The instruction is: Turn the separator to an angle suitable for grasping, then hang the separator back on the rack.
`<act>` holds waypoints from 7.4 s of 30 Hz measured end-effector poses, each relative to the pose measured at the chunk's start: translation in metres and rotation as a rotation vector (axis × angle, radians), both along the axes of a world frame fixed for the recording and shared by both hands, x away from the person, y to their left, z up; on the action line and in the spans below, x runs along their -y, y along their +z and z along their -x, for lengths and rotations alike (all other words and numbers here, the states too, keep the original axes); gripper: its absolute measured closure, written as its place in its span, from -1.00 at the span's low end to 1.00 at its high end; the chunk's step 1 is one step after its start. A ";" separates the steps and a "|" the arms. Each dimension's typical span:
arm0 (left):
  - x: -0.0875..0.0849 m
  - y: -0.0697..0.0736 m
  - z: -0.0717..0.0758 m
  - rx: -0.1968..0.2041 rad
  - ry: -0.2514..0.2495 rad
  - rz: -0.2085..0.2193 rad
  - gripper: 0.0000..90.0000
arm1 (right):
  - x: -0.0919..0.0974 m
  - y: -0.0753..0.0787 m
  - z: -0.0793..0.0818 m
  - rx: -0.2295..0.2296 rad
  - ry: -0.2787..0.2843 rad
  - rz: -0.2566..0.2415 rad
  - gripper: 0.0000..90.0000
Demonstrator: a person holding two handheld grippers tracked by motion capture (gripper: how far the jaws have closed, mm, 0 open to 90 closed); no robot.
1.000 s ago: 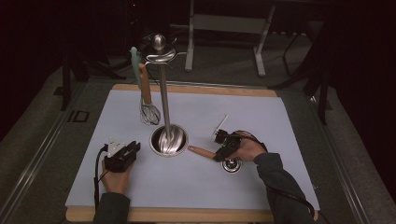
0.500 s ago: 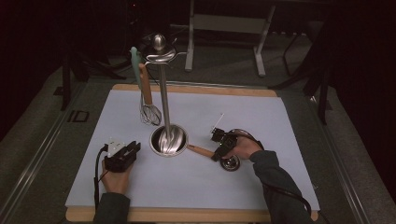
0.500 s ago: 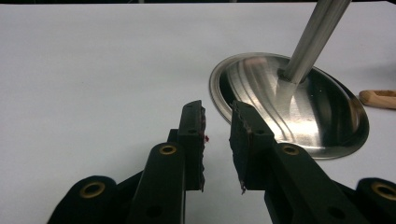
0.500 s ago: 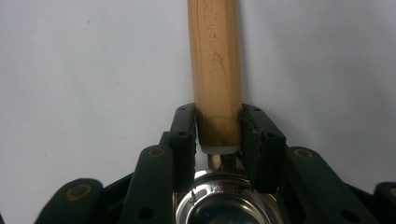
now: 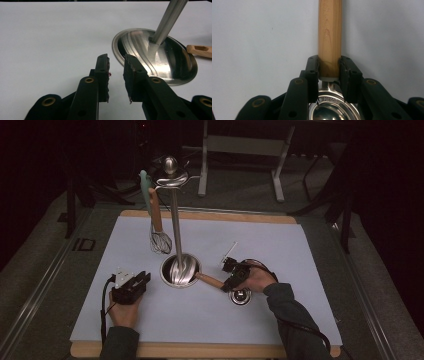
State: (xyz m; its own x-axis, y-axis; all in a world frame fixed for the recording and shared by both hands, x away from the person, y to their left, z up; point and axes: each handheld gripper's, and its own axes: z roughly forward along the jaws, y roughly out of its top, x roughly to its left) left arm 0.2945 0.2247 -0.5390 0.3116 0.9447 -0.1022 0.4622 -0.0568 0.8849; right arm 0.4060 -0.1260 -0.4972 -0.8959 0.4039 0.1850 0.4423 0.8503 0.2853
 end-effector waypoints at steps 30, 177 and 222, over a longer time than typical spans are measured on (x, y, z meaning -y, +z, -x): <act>0.000 0.000 0.000 -0.001 0.001 0.001 0.64 | -0.009 0.001 0.005 0.032 0.028 0.020 0.57; -0.002 0.000 0.000 0.005 0.006 0.016 0.65 | 0.009 0.155 0.071 0.515 -0.075 -0.718 0.58; -0.001 0.000 0.000 0.004 0.006 0.011 0.65 | 0.009 0.181 0.073 0.559 -0.074 -0.784 0.58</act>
